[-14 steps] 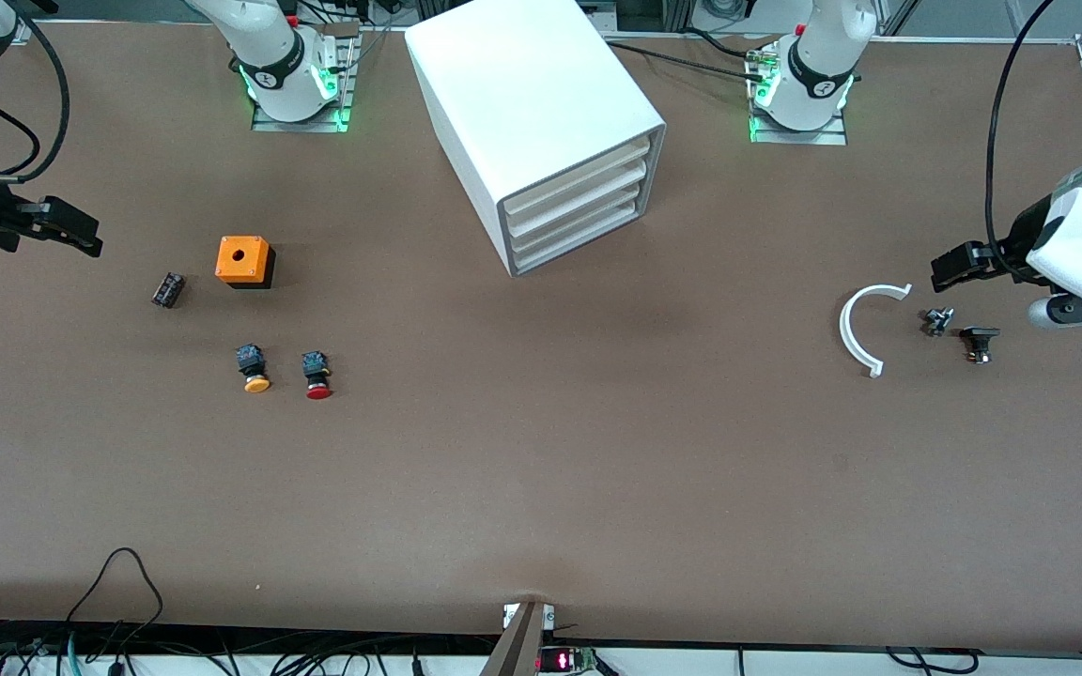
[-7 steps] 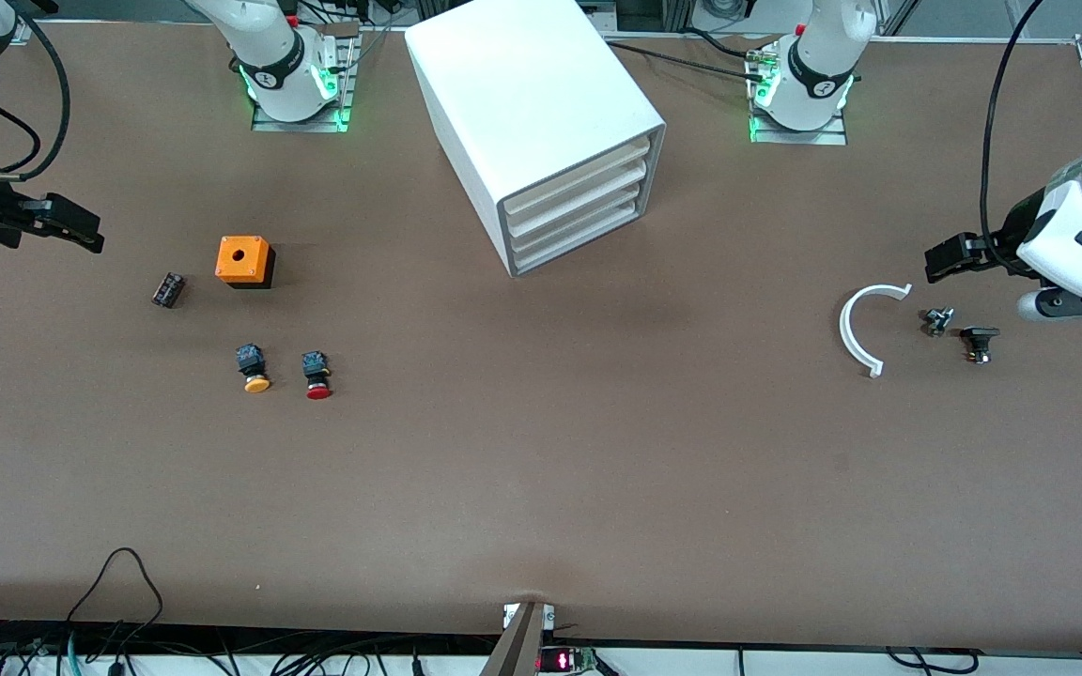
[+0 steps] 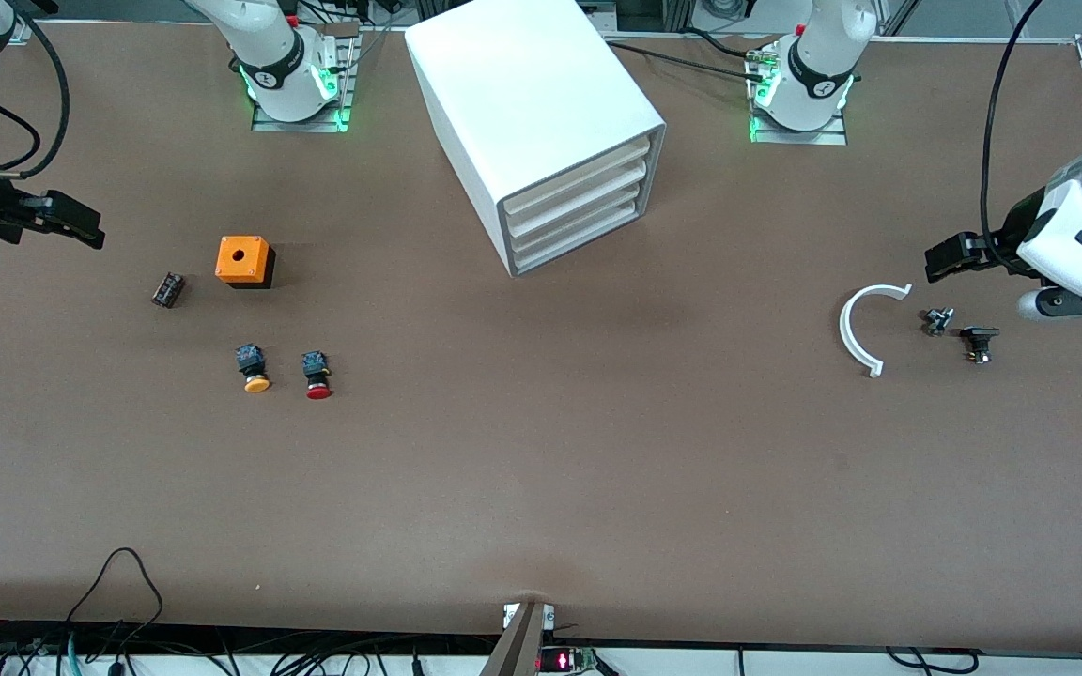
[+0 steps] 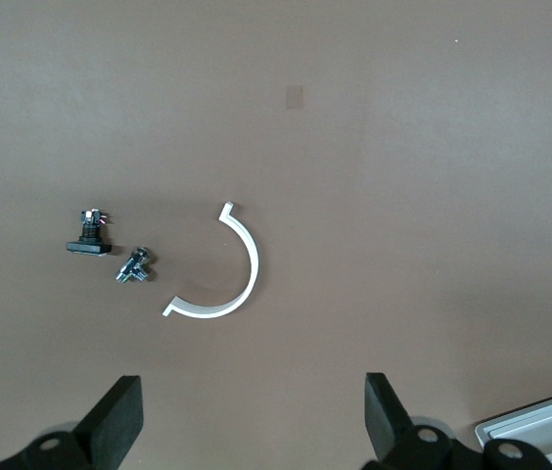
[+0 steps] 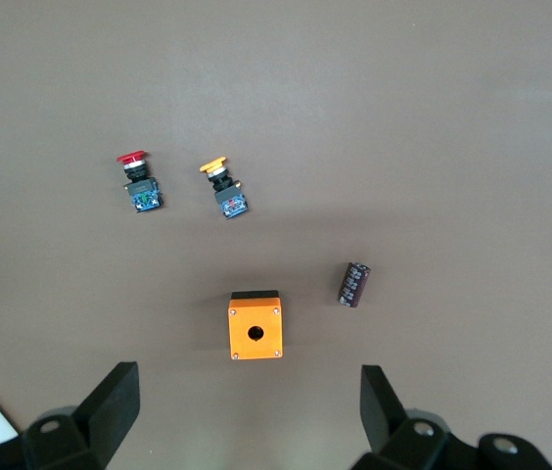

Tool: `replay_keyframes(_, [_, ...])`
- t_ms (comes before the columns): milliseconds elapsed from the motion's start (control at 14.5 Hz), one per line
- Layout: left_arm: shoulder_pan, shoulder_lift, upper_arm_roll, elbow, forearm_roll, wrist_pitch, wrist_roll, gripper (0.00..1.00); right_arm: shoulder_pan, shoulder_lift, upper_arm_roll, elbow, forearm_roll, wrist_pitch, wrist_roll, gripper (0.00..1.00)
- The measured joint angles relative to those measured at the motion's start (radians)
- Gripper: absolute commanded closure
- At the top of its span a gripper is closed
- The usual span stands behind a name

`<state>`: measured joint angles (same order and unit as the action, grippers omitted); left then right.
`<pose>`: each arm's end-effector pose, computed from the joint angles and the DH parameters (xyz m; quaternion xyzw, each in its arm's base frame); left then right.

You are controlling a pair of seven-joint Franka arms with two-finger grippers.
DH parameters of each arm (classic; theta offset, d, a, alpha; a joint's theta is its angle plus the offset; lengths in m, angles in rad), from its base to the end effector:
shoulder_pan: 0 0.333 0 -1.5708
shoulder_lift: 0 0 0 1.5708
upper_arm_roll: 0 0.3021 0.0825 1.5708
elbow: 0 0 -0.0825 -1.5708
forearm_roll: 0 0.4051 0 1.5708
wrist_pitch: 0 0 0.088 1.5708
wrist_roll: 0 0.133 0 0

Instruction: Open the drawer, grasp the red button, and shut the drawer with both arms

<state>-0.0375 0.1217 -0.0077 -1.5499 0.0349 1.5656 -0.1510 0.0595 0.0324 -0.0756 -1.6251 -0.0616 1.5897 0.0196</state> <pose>0.6030 -0.0224 0.5227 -0.9971 -0.0520 0.0510 0.0221 0.5816 -0.0169 0.5410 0.9988 -0.0162 -0.0338 0.0320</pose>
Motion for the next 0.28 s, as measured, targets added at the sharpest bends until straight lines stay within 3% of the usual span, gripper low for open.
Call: replay_keyframes(276, [0.000,0.000,0.000,0.002,0.000,-0.018,0.000,0.00,0.000,-0.022,0.000,-0.026,0.000,0.010,0.000,0.00])
